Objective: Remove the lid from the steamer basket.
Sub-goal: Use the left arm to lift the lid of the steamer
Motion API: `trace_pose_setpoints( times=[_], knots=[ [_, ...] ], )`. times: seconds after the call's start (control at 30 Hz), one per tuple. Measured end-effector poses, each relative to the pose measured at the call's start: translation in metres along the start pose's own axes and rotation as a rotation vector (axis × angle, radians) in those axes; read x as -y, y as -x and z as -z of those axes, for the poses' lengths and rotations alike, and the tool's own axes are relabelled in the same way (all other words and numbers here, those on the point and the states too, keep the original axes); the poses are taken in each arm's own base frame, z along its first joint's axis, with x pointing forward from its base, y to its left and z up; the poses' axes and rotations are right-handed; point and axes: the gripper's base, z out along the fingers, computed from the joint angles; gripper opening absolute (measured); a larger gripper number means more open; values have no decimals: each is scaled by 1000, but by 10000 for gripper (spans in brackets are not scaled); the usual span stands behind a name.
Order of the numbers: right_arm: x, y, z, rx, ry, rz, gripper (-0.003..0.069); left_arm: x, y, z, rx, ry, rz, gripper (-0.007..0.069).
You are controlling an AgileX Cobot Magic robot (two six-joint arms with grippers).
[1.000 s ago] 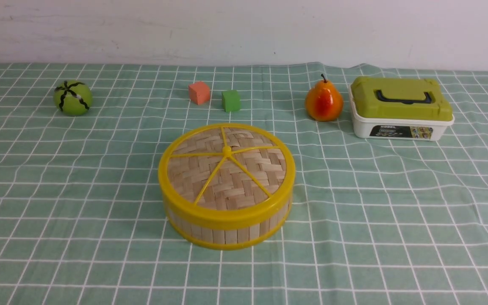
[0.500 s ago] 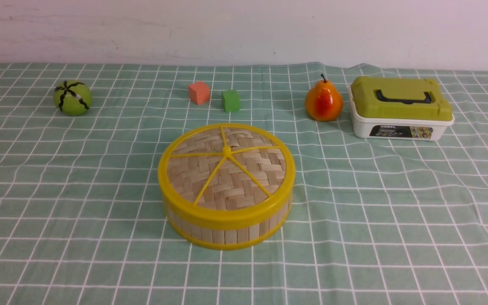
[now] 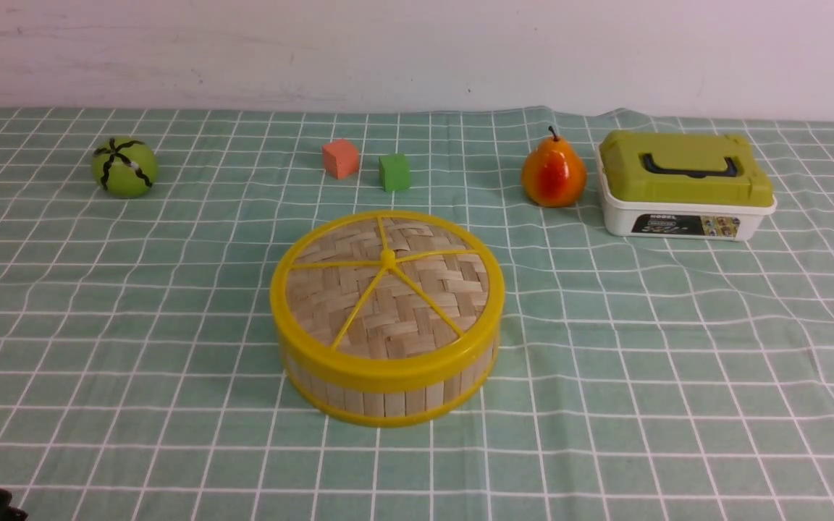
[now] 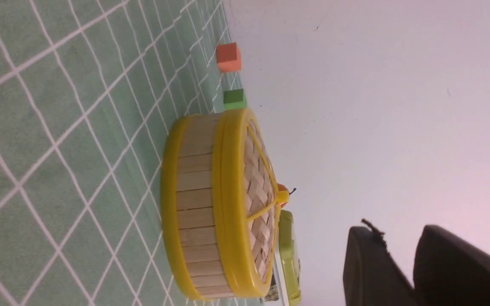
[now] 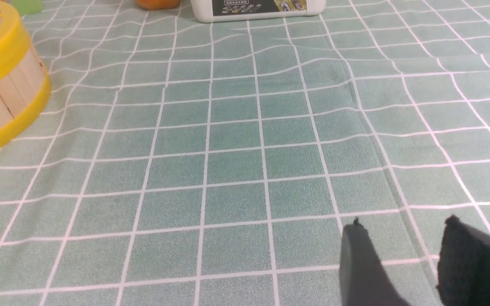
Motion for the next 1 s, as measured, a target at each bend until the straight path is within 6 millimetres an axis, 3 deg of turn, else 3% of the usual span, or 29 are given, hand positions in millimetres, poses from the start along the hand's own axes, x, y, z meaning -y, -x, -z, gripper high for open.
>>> trace_pose_setpoints(
  times=[0.17, 0.27, 0.37, 0.47, 0.5, 0.53, 0.57, 0.6, 0.67, 0.73, 0.8, 0.9, 1.0],
  knots=[
    [0, 0, 0, 0, 0, 0, 241, 3, 3, 0, 35, -29, -24, 161],
    [0, 0, 0, 0, 0, 0, 241, 8, 5, 1, 47, -50, -65, 112],
    [0, 0, 0, 0, 0, 0, 241, 52, 7, 10, 49, -142, -212, -4],
    [0, 0, 0, 0, 0, 0, 241, 93, 7, 6, -17, -104, -374, -13],
    [0, 0, 0, 0, 0, 0, 241, 96, 7, 8, -22, -109, -381, -13],
    [0, 0, 0, 0, 0, 0, 241, 117, 5, -8, -134, 4, -481, -13],
    [0, 0, 0, 0, 0, 0, 241, 121, 5, -6, -142, 2, -488, -13],
    [0, 0, 0, 0, 0, 0, 241, 134, 4, -24, -261, 121, -569, -13],
    [0, 0, 0, 0, 0, 0, 241, 138, 4, -40, -347, 213, -619, -13],
    [0, 0, 0, 0, 0, 0, 241, 152, 7, -79, -543, 397, -734, -13],
    [0, 0, 0, 0, 0, 0, 241, 161, 9, -93, -602, 442, -767, -13],
    [0, 0, 0, 0, 0, 0, 241, 173, 14, -142, -739, 554, -783, -13],
    [0, 0, 0, 0, 0, 0, 241, 180, 17, -174, -786, 588, -771, -13]
  ],
)
